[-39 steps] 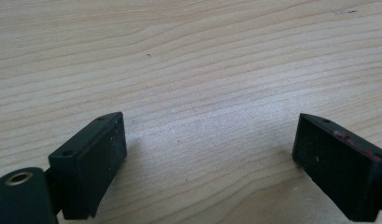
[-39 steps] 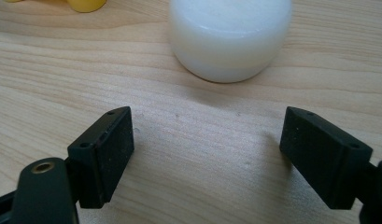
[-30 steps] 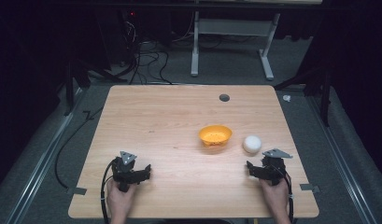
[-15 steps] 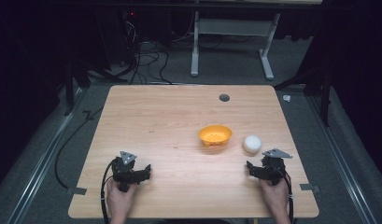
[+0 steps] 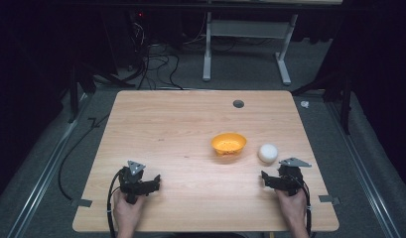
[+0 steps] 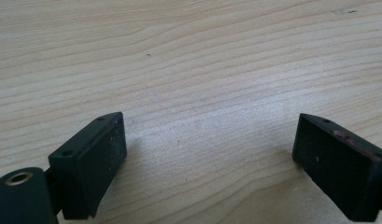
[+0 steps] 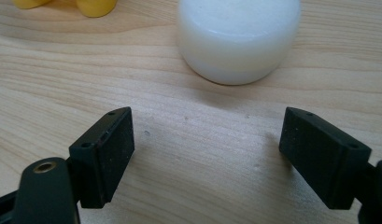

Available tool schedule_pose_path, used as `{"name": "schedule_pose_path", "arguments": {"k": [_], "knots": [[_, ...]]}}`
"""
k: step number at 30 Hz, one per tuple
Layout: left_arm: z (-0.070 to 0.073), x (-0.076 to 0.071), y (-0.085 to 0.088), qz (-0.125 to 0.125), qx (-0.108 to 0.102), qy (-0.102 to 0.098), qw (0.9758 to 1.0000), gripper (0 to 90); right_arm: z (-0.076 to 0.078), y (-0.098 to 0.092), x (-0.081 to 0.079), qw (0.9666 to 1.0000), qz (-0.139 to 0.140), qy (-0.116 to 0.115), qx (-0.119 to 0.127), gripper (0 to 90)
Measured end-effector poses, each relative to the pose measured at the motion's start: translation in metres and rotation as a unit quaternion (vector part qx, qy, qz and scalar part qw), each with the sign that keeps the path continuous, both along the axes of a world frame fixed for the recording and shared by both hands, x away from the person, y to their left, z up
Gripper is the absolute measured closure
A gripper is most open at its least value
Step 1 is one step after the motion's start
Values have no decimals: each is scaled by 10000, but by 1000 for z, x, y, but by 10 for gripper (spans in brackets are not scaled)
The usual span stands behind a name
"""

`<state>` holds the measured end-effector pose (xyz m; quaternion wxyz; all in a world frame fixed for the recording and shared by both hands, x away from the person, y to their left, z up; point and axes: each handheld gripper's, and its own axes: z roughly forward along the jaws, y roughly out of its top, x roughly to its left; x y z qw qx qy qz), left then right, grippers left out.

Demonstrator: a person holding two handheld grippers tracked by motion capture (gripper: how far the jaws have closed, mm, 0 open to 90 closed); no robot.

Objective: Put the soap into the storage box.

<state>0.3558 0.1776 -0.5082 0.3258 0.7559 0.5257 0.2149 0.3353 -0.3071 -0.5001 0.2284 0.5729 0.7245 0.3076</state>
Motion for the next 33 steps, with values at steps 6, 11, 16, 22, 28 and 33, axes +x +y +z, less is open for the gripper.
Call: {"name": "schedule_pose_path", "arguments": {"k": [6,11,16,22,28,33], "knots": [[0,0,0,3,-7,3,10000,102,7,0,2,9999,38,-87,37,185],[0,0,0,2,-6,3,10000,102,14,0,4,9999,59,-148,35,183],[0,0,0,3,-7,4,10000,102,19,0,7,9996,71,-252,67,184],[0,0,0,4,-8,2,10000,102,26,1,13,9996,83,-278,74,185],[0,0,0,4,-8,3,10000,102,33,3,20,9993,92,-346,45,187],[0,0,0,2,-6,3,10000,102,37,2,25,9992,106,-377,14,186]]}}
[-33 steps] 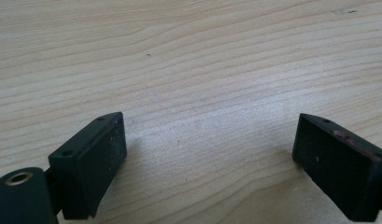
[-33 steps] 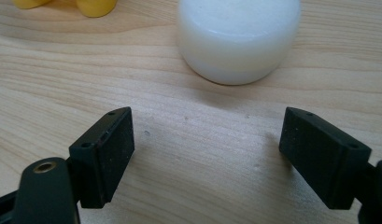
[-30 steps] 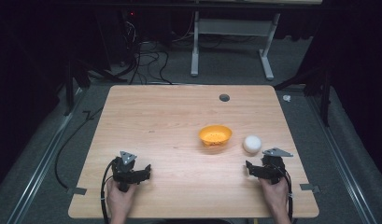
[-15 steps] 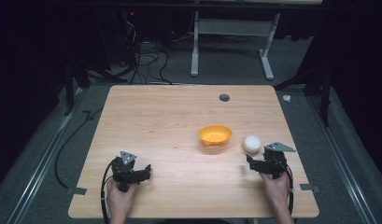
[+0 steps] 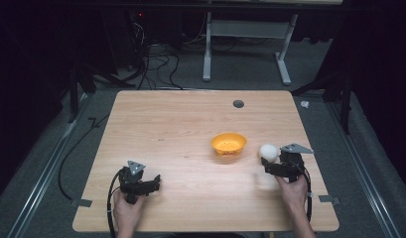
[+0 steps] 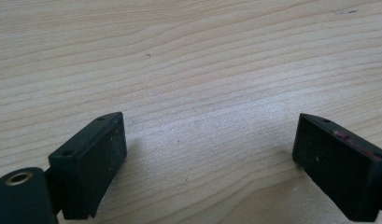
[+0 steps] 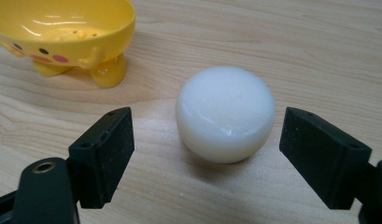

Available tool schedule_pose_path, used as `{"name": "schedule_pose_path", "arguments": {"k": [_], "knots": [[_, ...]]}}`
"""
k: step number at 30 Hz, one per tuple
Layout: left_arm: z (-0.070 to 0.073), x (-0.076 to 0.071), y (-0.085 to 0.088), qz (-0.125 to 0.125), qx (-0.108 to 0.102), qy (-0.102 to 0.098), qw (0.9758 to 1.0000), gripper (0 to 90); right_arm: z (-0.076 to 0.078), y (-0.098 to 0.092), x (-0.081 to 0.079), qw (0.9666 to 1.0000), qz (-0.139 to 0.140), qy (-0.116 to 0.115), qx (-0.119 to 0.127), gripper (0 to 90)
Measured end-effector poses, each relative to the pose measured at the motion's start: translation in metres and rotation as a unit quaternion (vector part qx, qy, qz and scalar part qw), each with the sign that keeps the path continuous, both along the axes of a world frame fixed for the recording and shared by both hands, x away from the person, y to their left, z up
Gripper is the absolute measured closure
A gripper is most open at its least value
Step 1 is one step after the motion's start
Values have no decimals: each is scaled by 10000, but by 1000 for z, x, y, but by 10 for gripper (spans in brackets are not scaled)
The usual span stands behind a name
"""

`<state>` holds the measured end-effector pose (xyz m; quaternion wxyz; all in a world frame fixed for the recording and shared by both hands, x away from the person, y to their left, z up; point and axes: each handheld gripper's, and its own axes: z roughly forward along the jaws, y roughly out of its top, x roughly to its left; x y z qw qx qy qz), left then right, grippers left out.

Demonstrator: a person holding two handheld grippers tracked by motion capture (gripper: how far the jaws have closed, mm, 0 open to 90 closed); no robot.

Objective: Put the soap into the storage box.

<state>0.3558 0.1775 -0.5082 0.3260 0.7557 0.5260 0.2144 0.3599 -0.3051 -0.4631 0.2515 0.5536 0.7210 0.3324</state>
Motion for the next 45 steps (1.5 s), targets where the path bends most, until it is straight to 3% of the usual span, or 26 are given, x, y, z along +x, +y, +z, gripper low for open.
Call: {"name": "schedule_pose_path", "arguments": {"k": [14,22,45], "knots": [[0,0,0,-1,-1,-1,10000,102,7,-4,16,9999,-95,-2,62,176],[0,0,0,0,-2,-2,10000,102,1,-3,25,9998,-67,79,150,158],[0,0,0,0,-2,-2,10000,102,-19,-2,40,9993,-139,352,21,155]]}}
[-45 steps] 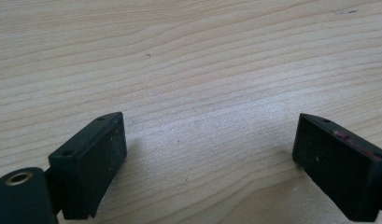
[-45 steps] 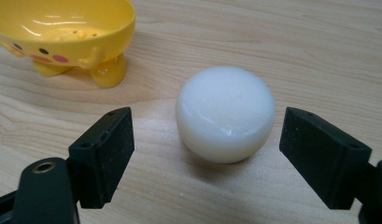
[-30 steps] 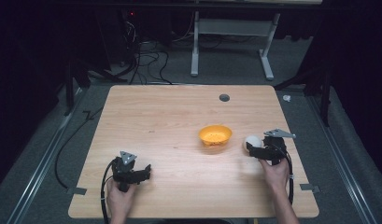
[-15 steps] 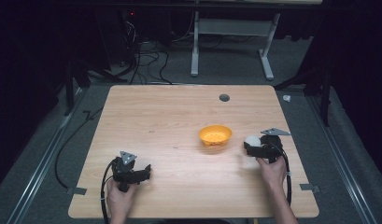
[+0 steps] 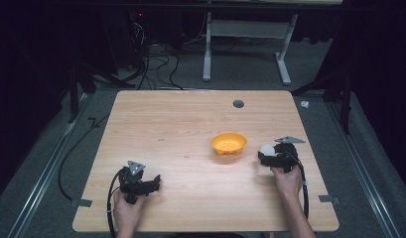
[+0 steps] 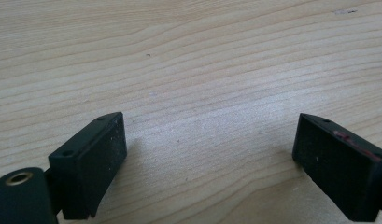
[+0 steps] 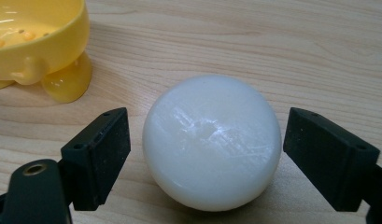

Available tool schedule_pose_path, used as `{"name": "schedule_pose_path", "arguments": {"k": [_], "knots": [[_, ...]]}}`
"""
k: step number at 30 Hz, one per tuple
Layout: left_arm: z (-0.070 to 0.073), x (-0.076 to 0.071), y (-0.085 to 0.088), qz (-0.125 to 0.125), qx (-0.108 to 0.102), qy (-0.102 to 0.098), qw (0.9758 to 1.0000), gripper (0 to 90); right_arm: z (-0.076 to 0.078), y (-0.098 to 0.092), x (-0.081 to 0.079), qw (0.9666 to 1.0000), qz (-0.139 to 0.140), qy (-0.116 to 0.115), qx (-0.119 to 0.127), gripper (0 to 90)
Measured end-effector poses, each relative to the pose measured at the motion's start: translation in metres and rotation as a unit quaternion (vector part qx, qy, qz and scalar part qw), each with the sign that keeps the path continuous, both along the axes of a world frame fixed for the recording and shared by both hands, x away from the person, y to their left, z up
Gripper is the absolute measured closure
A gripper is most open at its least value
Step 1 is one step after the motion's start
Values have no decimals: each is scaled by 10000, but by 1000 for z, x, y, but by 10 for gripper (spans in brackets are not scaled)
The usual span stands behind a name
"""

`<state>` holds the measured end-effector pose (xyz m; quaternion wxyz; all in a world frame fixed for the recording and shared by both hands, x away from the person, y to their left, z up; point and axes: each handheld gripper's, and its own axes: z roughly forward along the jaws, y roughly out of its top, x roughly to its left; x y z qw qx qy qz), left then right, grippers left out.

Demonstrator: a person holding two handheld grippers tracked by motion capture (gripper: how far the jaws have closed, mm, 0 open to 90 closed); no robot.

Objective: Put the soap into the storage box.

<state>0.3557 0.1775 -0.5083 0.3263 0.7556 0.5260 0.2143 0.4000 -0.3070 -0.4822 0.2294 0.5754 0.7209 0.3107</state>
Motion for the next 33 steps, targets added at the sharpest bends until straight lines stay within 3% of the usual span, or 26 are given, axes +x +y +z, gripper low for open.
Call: {"name": "schedule_pose_path", "arguments": {"k": [9,15,33], "knots": [[0,0,0,-1,1,0,10000,102,-6,1,4,9999,2,153,-11,172],[0,0,0,0,0,0,10000,102,-10,3,6,9996,-23,256,-100,229],[0,0,0,0,1,0,10000,102,-9,3,5,9997,-35,237,-82,244]]}}
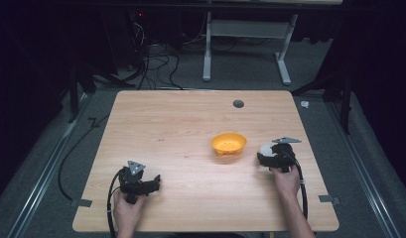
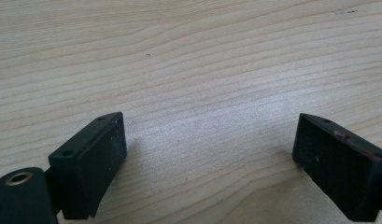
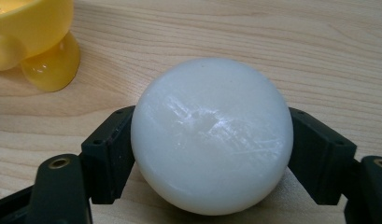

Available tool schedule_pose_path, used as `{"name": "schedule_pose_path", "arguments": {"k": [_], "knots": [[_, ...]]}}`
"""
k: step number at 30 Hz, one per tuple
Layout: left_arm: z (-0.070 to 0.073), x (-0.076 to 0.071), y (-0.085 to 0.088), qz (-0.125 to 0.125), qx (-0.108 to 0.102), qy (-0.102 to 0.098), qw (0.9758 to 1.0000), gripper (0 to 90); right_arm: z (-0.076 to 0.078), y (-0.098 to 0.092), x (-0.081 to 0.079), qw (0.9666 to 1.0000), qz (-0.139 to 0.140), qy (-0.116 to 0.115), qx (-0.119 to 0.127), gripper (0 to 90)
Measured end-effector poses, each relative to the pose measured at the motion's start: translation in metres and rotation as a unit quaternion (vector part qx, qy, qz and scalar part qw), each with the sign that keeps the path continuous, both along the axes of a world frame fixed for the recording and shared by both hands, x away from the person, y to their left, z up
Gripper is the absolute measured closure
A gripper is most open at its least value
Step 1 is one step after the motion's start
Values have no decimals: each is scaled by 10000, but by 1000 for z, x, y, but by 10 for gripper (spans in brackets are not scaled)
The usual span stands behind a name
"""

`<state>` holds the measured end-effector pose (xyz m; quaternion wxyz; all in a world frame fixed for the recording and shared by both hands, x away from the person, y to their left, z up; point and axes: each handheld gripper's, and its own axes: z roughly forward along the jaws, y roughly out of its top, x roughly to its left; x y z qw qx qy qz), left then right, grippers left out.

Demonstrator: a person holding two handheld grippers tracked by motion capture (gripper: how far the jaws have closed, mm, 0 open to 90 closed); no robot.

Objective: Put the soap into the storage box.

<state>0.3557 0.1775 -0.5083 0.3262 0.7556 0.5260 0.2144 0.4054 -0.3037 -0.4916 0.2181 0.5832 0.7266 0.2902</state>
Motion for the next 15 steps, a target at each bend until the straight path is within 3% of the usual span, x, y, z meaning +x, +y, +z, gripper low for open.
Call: {"name": "schedule_pose_path", "arguments": {"k": [15], "knots": [[0,0,0,0,0,0,10000,102,8,1,-5,9999,88,-114,83,245]]}}
